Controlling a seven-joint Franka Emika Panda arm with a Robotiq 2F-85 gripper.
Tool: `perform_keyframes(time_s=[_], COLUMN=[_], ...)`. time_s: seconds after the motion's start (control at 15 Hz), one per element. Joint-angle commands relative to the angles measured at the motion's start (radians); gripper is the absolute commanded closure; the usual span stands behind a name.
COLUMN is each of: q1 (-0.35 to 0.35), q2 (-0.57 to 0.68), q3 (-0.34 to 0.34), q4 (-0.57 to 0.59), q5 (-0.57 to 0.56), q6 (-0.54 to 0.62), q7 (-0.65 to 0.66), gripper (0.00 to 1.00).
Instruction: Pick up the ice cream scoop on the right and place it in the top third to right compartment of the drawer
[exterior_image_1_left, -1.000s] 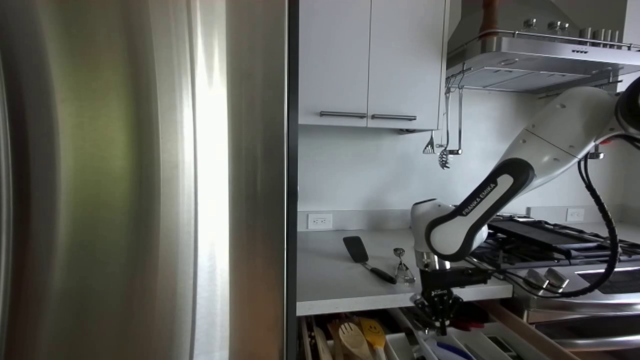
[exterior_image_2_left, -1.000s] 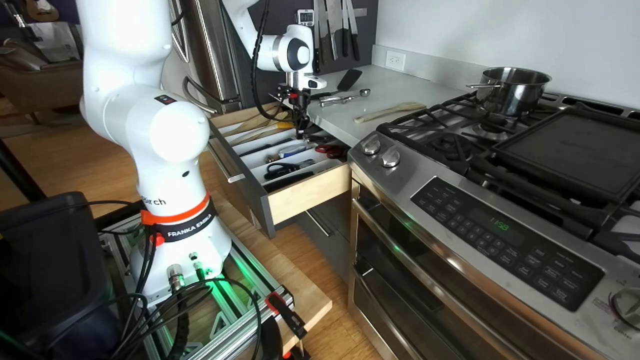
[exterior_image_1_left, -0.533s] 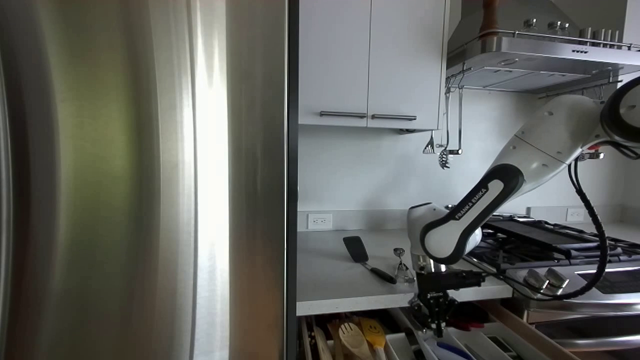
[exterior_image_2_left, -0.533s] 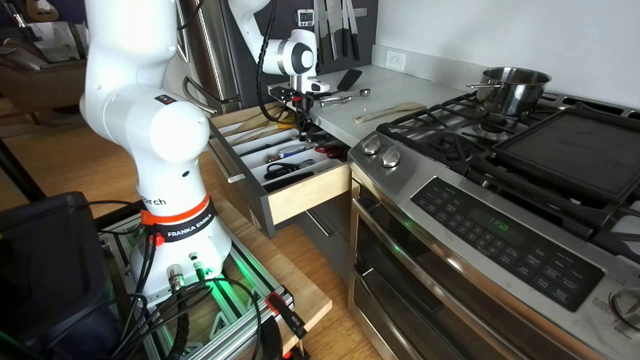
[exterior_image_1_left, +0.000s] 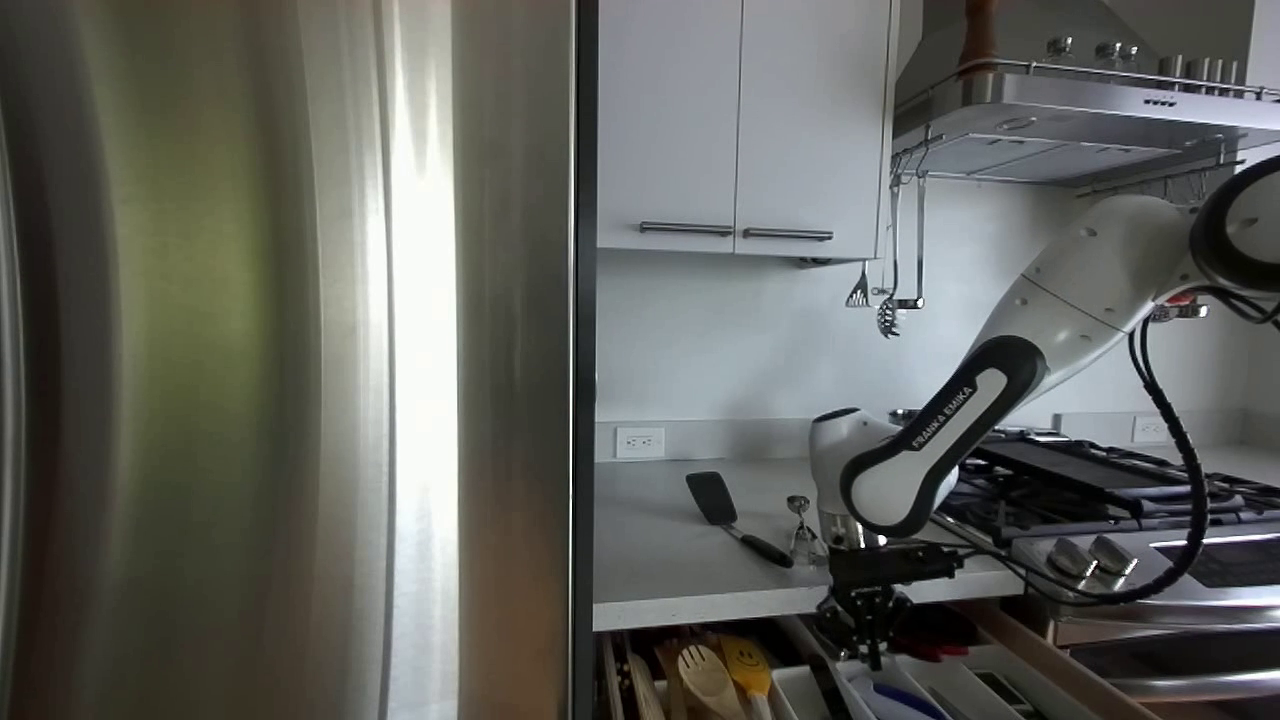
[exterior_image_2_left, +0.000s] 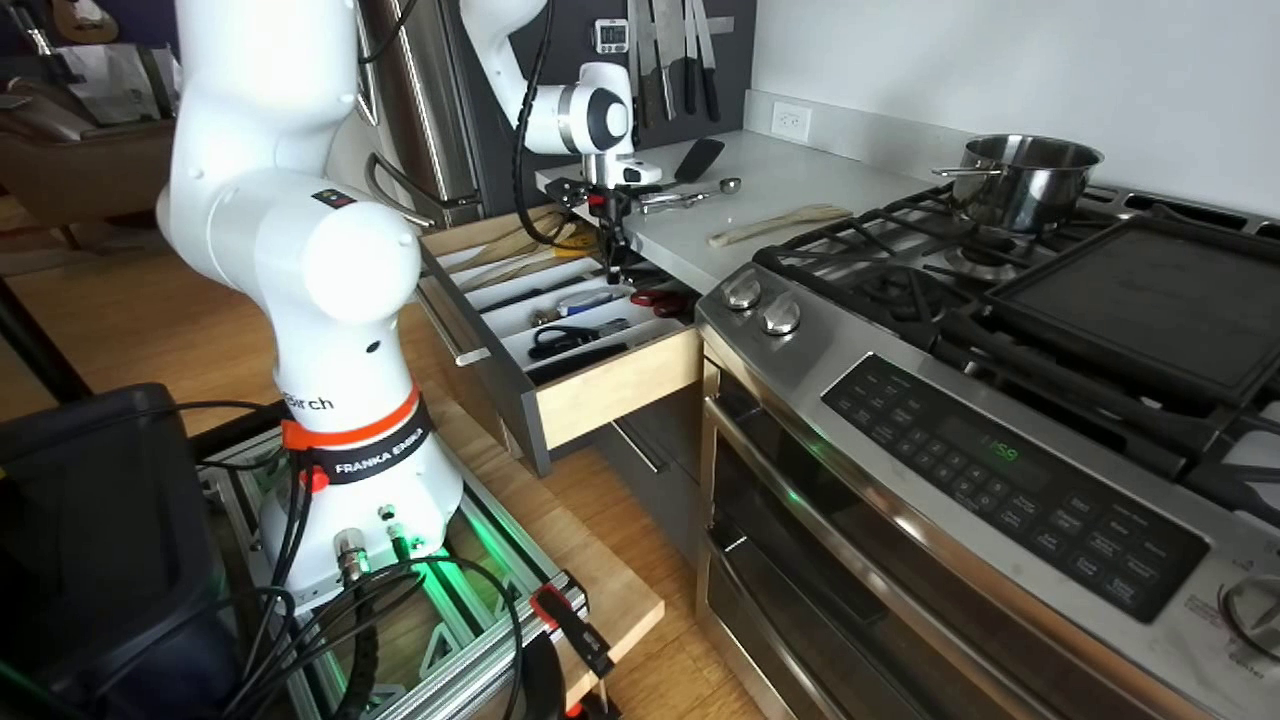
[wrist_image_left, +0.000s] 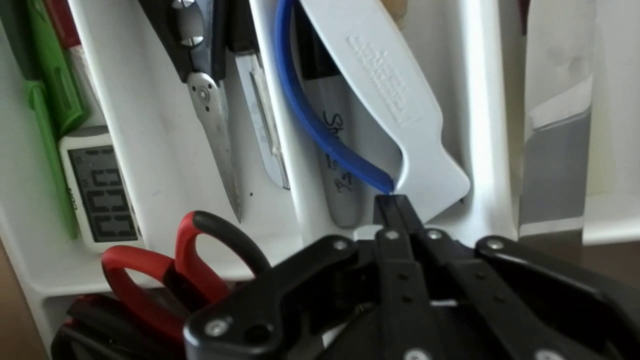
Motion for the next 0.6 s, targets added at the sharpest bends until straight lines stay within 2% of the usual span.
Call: perform_keyframes(time_s=[0.0,0.33,0.53], q1=[0.025,0.048,0.076], q2=[0.018,0.000,-0.010], q3=[-0.031,-0.048,-0.072], q4=[0.004,-0.034,-0.069], q5=[-0.064,-0.154,-0.257], q6=[0.048,0.147,0.228], q7=[0.096,0.213,0.301], gripper=[1.00,1.00,1.00])
